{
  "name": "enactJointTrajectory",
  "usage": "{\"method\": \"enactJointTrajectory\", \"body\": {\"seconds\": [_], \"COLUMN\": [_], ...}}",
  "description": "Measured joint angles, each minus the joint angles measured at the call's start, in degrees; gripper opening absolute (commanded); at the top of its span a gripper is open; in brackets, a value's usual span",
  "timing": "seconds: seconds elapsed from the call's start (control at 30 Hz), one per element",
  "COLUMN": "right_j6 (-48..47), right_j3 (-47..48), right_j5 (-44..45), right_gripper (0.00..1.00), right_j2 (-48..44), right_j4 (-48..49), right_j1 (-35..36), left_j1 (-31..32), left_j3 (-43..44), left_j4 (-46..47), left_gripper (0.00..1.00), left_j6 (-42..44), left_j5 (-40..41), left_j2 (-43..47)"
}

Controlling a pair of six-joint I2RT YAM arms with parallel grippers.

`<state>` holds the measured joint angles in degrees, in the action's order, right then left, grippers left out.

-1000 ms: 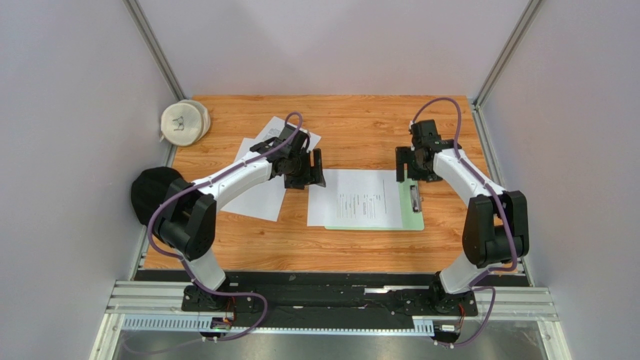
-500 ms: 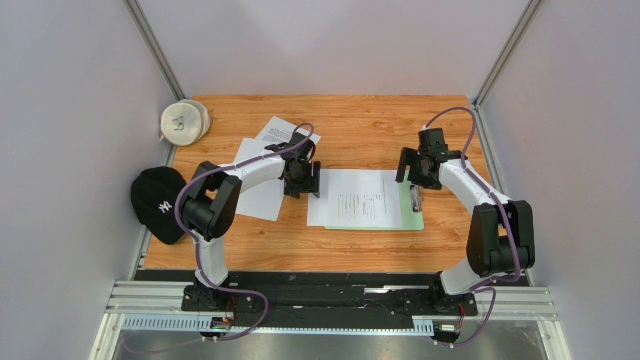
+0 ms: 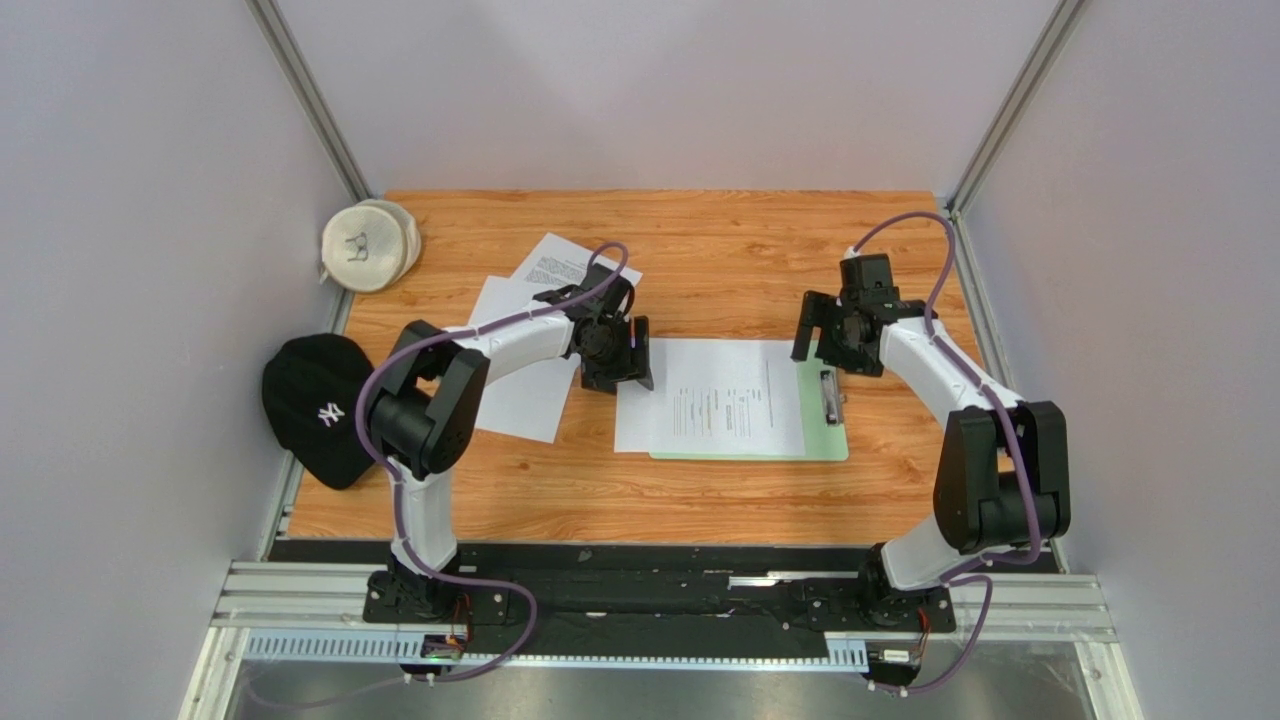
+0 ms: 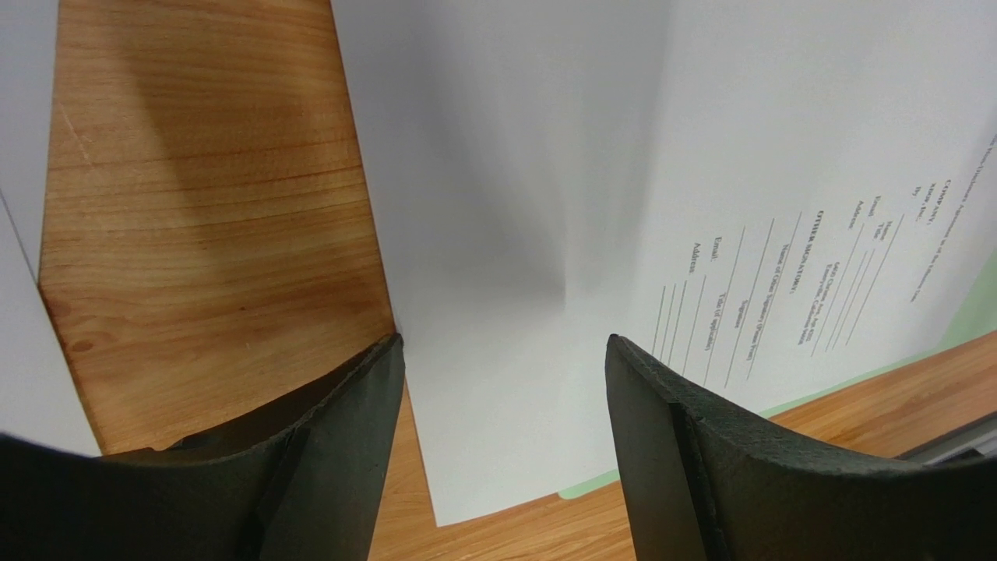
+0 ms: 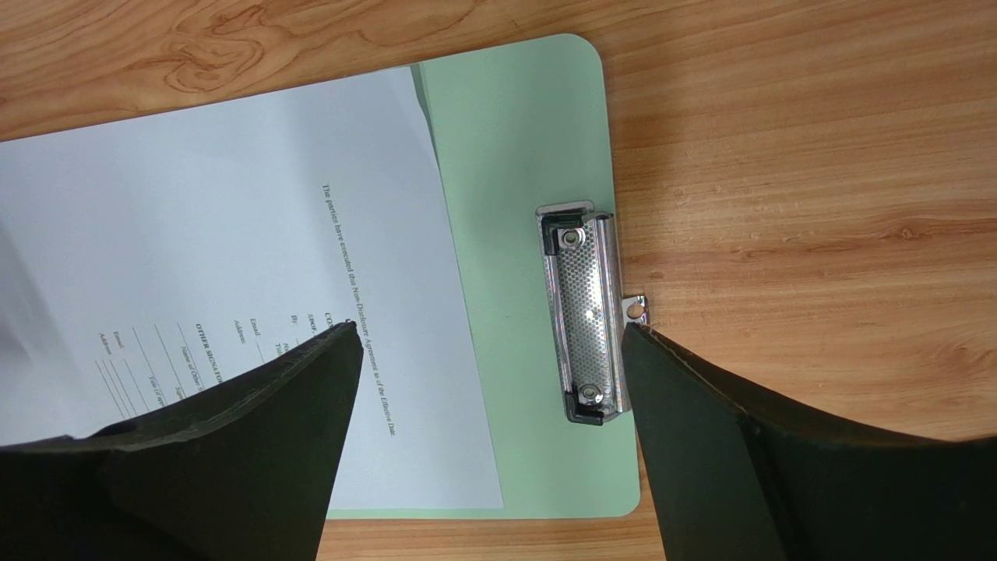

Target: Put the files into the folder

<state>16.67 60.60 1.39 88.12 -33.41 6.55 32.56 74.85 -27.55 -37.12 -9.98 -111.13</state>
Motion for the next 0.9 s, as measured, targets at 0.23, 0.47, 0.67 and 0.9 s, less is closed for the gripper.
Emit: {"method": "enactJointTrajectory", "body": {"seconds": [0.23,0.47,0.67,0.9], "right_j6": [-0.35,-0.63,-0.63,-0.63], "right_j3": [0.22,0.22,0.20,0.20], "right_j5": [-0.02,-0.17,0.15,1.33], "right_gripper": [0.63,0.36,0.33,0.34], "right_j2": [2.45,4.35,6.14,8.44], "right_j4": [0.02,-0.17,-0.22,-0.35], "right_j1": [-0.33,-0.37,-0.37,-0.35], "left_j1": [1.51,2.23,2.23,2.25], "left_j3": [-0.20,-0.20,-0.20,0.61], "left_j4": [1.29,1.68,1.70,1.36], "left_gripper": [0.72,0.72,0.72,0.74], "left_j6": [-1.03,-1.18,-1.09,-0.83], "left_j5": [-0.83,-1.62,-1.68,-1.55], "left_j2": [-0.11,-0.24,-0.26,-0.76]}}
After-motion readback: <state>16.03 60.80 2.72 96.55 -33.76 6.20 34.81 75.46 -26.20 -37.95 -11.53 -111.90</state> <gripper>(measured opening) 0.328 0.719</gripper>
